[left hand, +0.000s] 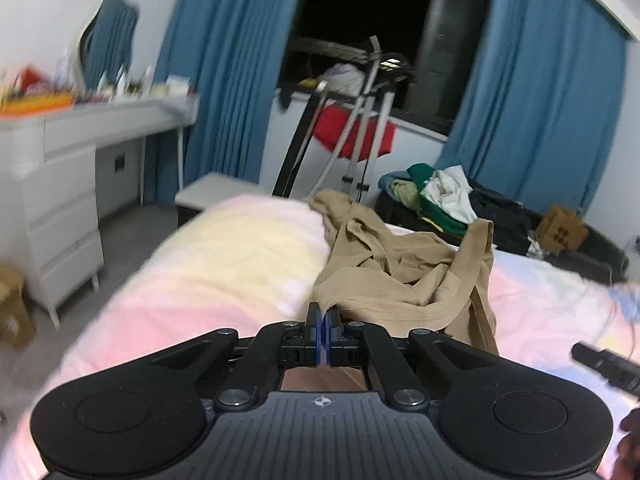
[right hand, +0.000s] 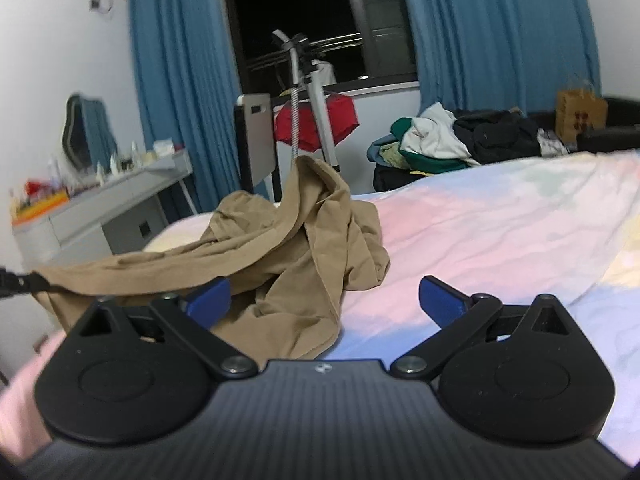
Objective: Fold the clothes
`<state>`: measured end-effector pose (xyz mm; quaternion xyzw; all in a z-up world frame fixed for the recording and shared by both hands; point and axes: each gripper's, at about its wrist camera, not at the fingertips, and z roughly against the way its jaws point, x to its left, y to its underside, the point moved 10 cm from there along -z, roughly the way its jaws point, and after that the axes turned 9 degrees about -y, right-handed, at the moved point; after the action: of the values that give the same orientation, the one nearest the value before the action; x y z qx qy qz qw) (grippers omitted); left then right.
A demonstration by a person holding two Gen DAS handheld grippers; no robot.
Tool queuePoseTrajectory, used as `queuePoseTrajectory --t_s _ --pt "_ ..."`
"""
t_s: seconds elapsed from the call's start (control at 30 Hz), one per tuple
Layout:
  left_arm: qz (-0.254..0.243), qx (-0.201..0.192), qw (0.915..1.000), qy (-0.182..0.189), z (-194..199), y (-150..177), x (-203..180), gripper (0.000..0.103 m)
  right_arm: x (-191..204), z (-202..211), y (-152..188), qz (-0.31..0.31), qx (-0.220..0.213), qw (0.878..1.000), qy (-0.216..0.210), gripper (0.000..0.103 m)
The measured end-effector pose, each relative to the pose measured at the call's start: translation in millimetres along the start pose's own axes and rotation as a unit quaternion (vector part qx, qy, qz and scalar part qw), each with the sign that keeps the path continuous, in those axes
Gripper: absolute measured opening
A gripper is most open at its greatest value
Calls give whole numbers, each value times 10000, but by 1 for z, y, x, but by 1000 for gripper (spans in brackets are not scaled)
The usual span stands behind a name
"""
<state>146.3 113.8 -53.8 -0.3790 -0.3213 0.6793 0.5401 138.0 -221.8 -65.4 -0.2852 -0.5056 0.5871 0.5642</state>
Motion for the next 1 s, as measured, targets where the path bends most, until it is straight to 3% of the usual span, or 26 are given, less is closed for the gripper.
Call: queuePoseTrajectory --t_s 0.17,0.33,0.43,0.53,0.63,0.67,0.7,0.73,0.8,0.9,1.0 --pt "198 43 9998 46 -4 5 9 2 7 -50 -14 534 341 9979 117 75" --pt "304 112 9995 -3 -23 9 14 2 -11 -127 -47 999 408 9923 615 69" --pt "375 -100 9992 -61 -33 -3 18 2 -25 -175 -66 1149 419 9885 886 67" --pt "368 -133 9992 25 -47 -6 17 2 -32 -219 -71 979 588 9904 778 66" --pt "322 -5 9995 64 -63 0 17 2 -20 -242 -75 1029 438 9925 491 66" --pt "325 46 9994 91 -68 1 17 2 -15 -245 -75 1081 397 9925 405 53" --pt "349 87 9993 136 -72 2 16 2 -14 -247 -74 1133 436 9917 420 26" --pt "406 111 9989 211 -75 2 16 2 -13 -247 -73 1134 503 9910 498 15" --pt "475 82 9982 347 -76 1 15 2 -10 -236 -76 994 382 9933 451 7" --pt "664 45 9955 679 -73 -1 15 2 -15 -199 -90 719 -25 9965 427 5" --pt "1215 103 9847 1242 -65 -3 19 2 -27 -146 -100 286 -440 9975 476 5"
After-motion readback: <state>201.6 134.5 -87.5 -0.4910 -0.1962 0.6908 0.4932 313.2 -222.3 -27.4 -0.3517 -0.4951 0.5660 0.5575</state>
